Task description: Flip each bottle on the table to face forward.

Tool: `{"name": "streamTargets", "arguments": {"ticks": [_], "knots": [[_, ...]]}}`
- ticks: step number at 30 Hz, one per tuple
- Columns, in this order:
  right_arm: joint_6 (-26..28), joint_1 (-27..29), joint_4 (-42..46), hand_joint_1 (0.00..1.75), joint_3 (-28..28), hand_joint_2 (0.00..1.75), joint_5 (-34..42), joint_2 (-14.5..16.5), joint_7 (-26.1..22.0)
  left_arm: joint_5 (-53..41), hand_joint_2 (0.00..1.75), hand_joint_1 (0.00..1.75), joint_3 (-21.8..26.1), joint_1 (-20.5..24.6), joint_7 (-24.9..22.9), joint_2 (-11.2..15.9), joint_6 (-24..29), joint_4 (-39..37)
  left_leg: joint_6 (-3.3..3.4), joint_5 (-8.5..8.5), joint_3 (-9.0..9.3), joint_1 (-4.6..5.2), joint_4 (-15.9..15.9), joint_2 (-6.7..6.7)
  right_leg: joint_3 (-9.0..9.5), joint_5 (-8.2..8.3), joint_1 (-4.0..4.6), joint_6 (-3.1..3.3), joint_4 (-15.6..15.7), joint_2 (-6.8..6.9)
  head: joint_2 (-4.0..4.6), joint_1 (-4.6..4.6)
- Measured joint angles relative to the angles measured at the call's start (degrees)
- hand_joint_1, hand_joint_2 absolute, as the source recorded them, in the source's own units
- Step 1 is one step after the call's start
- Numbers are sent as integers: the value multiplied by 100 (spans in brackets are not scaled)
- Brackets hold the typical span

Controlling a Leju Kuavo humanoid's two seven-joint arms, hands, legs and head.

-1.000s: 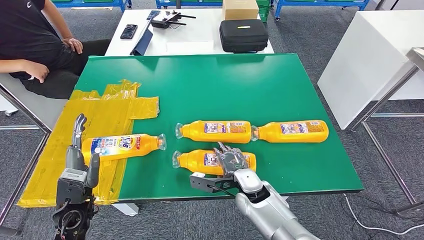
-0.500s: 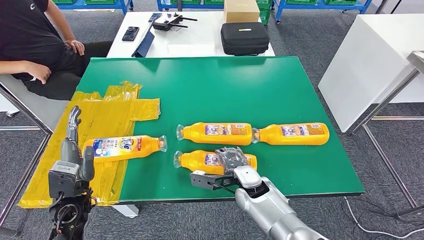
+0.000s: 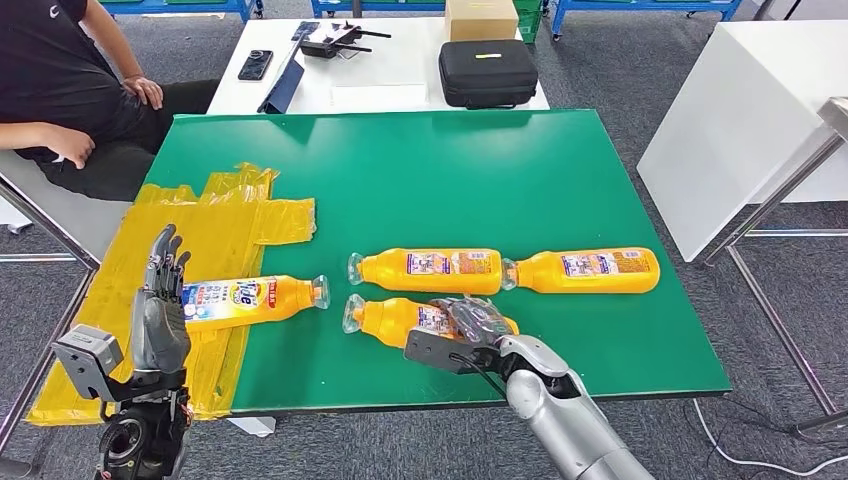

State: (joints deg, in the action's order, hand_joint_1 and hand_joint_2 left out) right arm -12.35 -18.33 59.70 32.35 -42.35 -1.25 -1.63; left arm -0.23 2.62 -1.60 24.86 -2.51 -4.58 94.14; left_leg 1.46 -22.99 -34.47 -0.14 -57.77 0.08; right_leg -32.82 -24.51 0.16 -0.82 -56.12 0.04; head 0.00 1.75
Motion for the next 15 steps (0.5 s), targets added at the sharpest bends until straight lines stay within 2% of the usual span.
{"name": "streamTargets", "arguments": {"ticks": [2, 5, 8, 10, 15], "knots": [[132, 59, 103, 175, -53, 175, 336, -16, -265, 251, 175, 0, 2, -25, -76, -13, -181, 0, -10, -8, -3, -3, 0, -2, -8, -14, 3, 5, 0, 1, 0, -2], [408, 229, 466, 175, -241, 175, 1457, 21, -858, 1042, 175, 0, -1, -114, -216, -51, -727, 0, -10, -3, -39, -3, 0, -9, -19, -8, 3, 7, -3, 2, 0, -2], [633, 412, 1151, 175, -406, 175, 2285, 131, -1047, 1553, 175, 0, -96, -194, -225, -150, -1023, -32, -3, 29, -117, -2, -2, -10, -96, 20, 1, 5, -7, 3, 0, 1], [891, 410, 1584, 175, -469, 175, 2529, 213, -1142, 1589, 175, 0, -240, -182, -166, -228, -964, -98, -3, 46, -155, -3, -3, -14, -135, 31, 1, 8, -8, 9, 0, 1], [1427, 163, 2169, 175, -480, 175, 2609, 402, -1207, 1255, 175, 0, -831, 81, 10, -364, -322, -299, -3, 52, -178, -3, -3, -29, -148, 34, 0, 7, -9, 20, 0, 0]]}}
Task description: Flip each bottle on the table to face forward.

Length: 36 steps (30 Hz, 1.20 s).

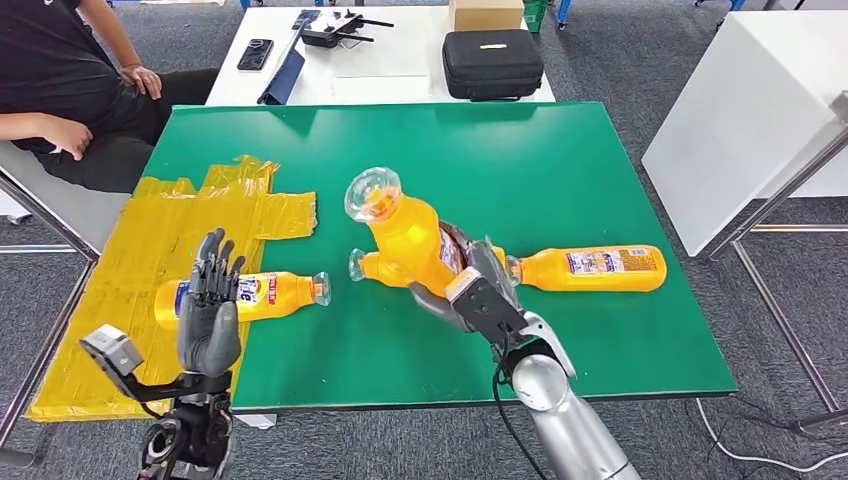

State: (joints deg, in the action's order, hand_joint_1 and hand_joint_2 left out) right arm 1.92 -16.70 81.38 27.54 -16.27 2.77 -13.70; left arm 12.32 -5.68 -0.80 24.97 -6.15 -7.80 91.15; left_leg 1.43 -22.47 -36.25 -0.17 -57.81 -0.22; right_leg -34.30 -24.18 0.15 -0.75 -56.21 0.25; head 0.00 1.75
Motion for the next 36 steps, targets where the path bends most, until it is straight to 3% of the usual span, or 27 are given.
{"name": "streamTargets", "arguments": {"ticks": [9, 18, 25, 30, 36], "knots": [[392, -444, -94, 175, 9, 175, -57, 181, 89, -358, 175, 0, -544, 304, 151, -51, 581, -186, 2, 3, -19, 0, 0, 0, -16, 3, -2, -3, -1, 2, 0, -1], [994, -2014, -2697, 175, 197, 175, -281, 1085, 172, -404, 175, 0, -1093, 886, 359, -243, 1437, -433, 2, 30, -31, -1, 0, 1, -32, 26, 1, -4, -7, 2, 0, -1], [1223, -2340, -3810, 175, 1102, 175, -56, 1641, 864, -357, 175, 0, -1235, 1022, 431, -261, 1668, -445, 1, 30, -55, -8, 0, 1, -59, 24, 0, -3, -7, 2, 0, -1], [1266, -2515, -4092, 175, 1855, 175, 393, 1729, 1276, -333, 175, 0, -1199, 1006, 386, -267, 1725, -412, 1, 31, -67, -6, 0, 0, -69, 25, -1, -3, -7, 3, 0, -1], [1309, -2728, -4288, 175, 2305, 175, 608, 1729, 1335, -315, 175, 0, -1161, 954, 384, -251, 1724, -412, 2, 31, -67, -2, -1, 0, -69, 26, -6, -4, -6, 2, 0, -1]]}}
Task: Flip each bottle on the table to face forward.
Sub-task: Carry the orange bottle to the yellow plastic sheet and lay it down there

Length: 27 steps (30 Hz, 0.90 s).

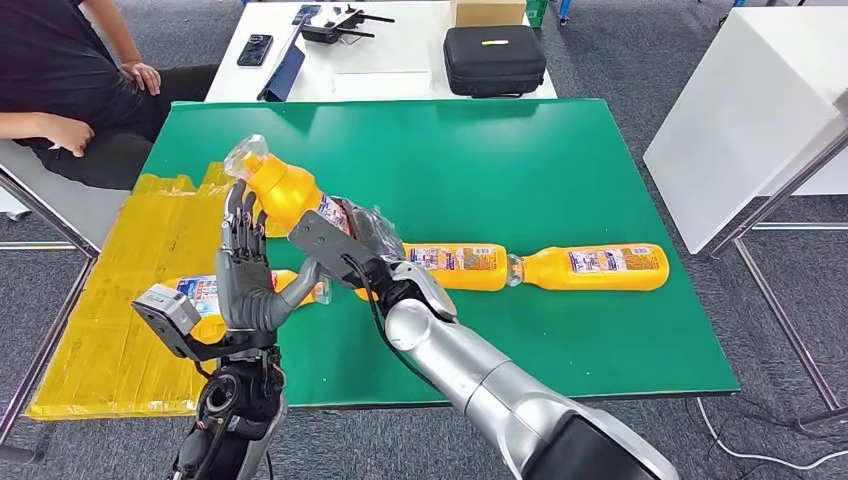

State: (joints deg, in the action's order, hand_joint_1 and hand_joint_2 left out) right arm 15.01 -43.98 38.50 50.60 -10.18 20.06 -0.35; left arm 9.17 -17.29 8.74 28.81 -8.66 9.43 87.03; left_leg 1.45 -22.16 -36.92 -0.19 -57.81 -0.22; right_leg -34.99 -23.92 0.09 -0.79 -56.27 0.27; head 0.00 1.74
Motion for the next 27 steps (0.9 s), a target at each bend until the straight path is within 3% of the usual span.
{"name": "streamTargets", "arguments": {"ticks": [15, 27], "knots": [[1119, -250, -97, 175, 946, 175, -357, -33, -32, 937, 175, 0, 138, -68, -275, 49, -699, -102, -1, 0, -1, -3, 0, 1, -5, 0, 2, 0, 0, -2, 0, 1], [1180, -170, -36, 175, 1084, 175, -700, -31, -252, 1251, 175, 0, 285, 31, -577, 75, -952, -185, -1, 0, -1, -3, 0, 1, -5, 0, 3, 1, 0, -2, 0, -1]]}}
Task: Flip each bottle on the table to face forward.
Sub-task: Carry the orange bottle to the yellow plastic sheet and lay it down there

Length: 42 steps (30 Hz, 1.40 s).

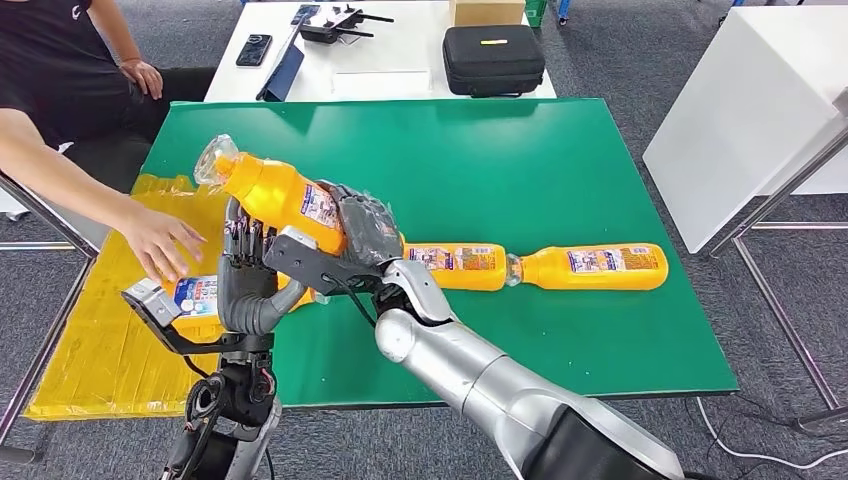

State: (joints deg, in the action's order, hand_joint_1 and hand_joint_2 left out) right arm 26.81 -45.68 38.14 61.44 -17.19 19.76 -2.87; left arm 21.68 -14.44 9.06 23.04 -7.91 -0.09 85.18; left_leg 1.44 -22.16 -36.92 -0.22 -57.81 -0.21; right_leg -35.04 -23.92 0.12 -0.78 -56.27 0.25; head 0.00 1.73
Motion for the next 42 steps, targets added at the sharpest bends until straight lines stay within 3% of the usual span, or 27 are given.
{"name": "streamTargets", "arguments": {"ticks": [6, 19, 23, 42], "knots": [[-192, 297, 242, 175, 176, 175, -53, 44, -166, -58, 175, 0, 146, 320, -187, 67, -18, -145, -3, 1, -1, -1, 0, 1, -1, 0, 1, 0, -1, 0, 0, 3], [-560, 408, 429, 175, 24, 175, -83, 44, -163, -194, 175, 5, 282, 301, -192, 109, -14, -120, -4, 2, -4, -1, 0, 0, -2, 0, -1, 0, -1, 1, 0, 1], [-681, 446, 509, 175, -54, 175, -285, 44, -74, -155, 175, 174, 310, 262, -192, 108, -115, -77, -4, 2, -3, -1, 0, 0, -3, 0, 0, 0, -1, 0, 0, 1], [-813, 521, 571, 175, -142, 175, -459, 44, -13, 25, 175, 175, 425, 154, -143, 19, -258, 28, -4, 2, -3, -1, 0, 0, -5, 0, 0, 1, -1, 0, 0, 1]]}}
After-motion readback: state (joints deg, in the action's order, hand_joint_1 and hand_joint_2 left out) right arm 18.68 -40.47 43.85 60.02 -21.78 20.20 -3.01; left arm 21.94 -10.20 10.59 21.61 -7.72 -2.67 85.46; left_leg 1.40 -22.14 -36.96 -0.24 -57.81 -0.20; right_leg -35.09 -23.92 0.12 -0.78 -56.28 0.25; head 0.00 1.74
